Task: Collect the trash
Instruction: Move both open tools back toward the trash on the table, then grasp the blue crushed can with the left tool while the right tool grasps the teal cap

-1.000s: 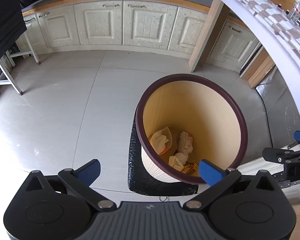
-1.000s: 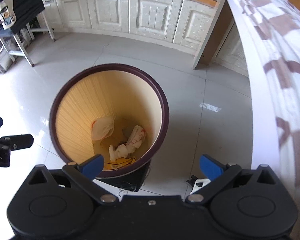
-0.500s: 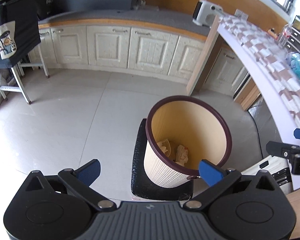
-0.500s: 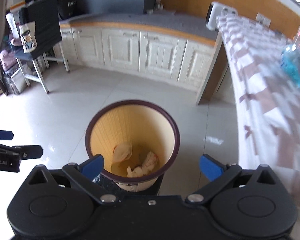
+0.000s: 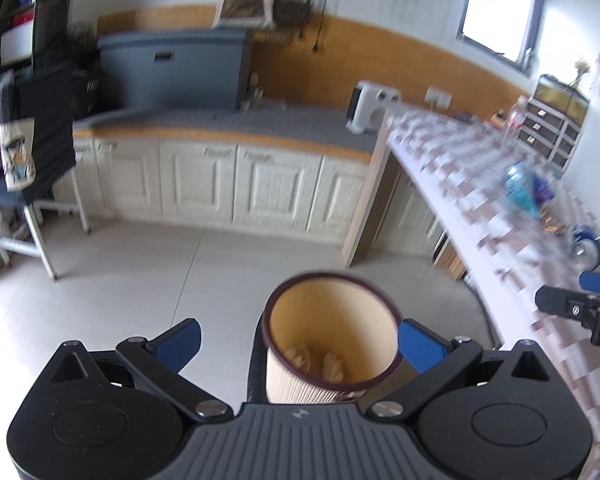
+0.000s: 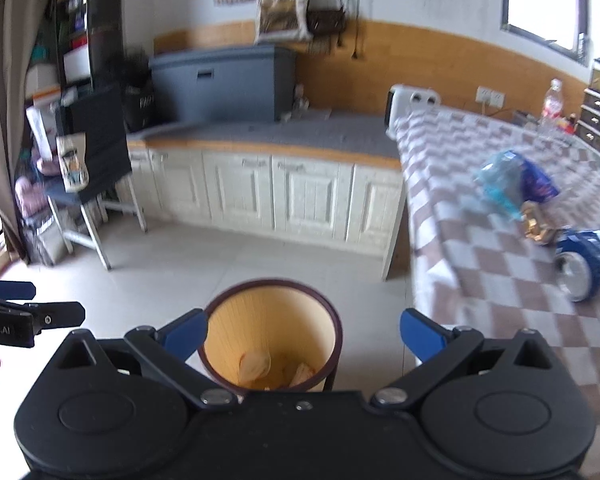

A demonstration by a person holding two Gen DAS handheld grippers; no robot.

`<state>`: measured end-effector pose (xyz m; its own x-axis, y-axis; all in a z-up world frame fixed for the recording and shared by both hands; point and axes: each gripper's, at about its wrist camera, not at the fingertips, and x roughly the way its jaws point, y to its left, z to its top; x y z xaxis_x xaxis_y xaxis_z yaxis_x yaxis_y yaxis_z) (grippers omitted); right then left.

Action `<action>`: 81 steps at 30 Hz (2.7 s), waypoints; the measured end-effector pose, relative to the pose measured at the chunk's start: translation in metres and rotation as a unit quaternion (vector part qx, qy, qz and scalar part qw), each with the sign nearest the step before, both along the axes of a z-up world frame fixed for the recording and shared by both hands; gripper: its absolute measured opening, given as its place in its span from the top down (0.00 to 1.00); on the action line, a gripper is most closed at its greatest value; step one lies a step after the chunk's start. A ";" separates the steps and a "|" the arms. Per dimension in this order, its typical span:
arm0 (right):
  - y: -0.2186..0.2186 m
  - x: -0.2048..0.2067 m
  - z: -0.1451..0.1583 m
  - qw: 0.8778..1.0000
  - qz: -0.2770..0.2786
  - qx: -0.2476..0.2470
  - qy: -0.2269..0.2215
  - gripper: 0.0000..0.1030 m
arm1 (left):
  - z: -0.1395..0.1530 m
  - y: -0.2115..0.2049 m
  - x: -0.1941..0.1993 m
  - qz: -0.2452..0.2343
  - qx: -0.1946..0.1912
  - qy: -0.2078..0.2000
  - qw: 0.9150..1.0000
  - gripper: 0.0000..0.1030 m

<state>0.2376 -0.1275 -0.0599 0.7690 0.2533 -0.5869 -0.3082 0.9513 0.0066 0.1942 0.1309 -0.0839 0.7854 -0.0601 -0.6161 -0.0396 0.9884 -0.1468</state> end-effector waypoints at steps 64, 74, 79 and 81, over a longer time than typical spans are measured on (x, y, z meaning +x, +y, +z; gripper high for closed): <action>-0.387 0.026 -0.048 0.975 -0.214 0.048 -0.038 0.27 | -0.030 -0.495 0.106 -0.336 0.370 -0.228 0.836 0.00; -0.386 0.054 -0.049 0.986 -0.165 -0.018 -0.022 0.51 | -0.056 -0.530 0.126 -0.319 0.465 -0.251 0.786 0.00; -0.381 0.058 -0.053 0.985 -0.166 -0.034 -0.011 0.51 | -0.058 -0.537 0.137 -0.295 0.490 -0.249 0.782 0.02; -0.378 0.059 -0.053 0.985 -0.165 -0.045 -0.010 0.51 | -0.058 -0.536 0.141 -0.291 0.495 -0.244 0.782 0.04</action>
